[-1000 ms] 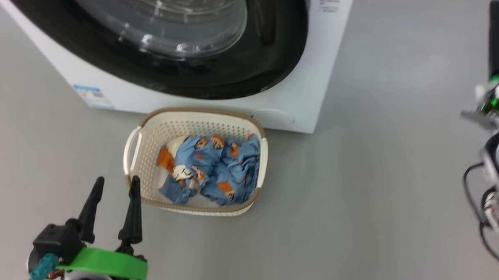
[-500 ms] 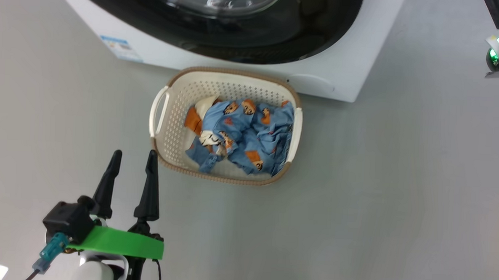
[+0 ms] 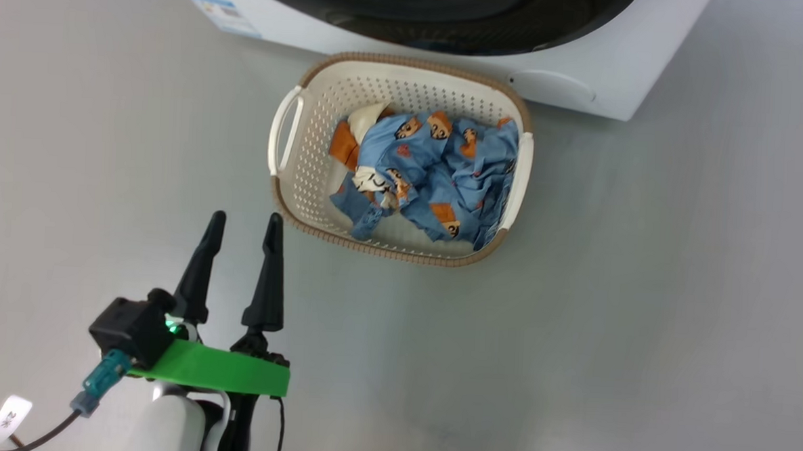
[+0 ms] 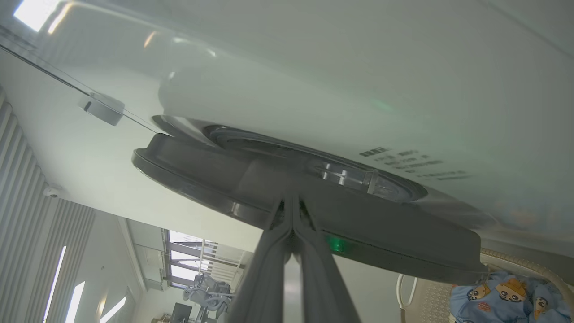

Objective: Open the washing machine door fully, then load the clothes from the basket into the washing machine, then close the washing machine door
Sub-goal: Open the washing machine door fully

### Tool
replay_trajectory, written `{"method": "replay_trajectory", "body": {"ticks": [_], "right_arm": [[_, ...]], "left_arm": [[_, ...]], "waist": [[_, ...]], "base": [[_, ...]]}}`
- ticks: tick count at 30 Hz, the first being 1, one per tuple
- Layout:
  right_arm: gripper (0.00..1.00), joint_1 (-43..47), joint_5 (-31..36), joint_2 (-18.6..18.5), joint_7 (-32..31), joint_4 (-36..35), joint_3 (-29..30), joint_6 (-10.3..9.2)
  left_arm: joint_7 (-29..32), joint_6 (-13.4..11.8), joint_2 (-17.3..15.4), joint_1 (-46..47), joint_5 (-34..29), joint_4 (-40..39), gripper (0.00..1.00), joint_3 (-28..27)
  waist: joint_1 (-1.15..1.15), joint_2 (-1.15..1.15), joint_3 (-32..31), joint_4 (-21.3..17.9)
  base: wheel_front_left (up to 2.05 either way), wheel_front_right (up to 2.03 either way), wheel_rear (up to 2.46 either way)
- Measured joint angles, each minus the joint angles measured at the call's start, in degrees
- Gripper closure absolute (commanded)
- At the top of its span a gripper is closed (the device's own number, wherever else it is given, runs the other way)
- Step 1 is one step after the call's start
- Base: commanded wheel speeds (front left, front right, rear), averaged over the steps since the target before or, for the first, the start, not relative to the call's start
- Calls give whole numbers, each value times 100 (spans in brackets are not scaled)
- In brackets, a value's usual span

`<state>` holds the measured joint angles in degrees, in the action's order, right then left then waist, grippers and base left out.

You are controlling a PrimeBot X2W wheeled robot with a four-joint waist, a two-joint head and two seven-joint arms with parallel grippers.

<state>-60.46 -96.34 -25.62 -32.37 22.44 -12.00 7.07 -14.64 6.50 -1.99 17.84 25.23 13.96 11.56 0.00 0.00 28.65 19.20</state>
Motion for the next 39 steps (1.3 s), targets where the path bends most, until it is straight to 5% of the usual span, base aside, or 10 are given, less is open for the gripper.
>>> {"method": "replay_trajectory", "body": {"ticks": [20,39], "right_arm": [[100,-777,459,136,-293,326,-92,0],[100,-687,480,270,-565,283,-310,-2]], "left_arm": [[0,-58,37,240,305,-172,0,307],[0,-101,41,340,359,-190,0,302]], "waist": [[0,0,619,356],[0,0,455,309]], "base": [[0,0,0],[0,0,0]]}}
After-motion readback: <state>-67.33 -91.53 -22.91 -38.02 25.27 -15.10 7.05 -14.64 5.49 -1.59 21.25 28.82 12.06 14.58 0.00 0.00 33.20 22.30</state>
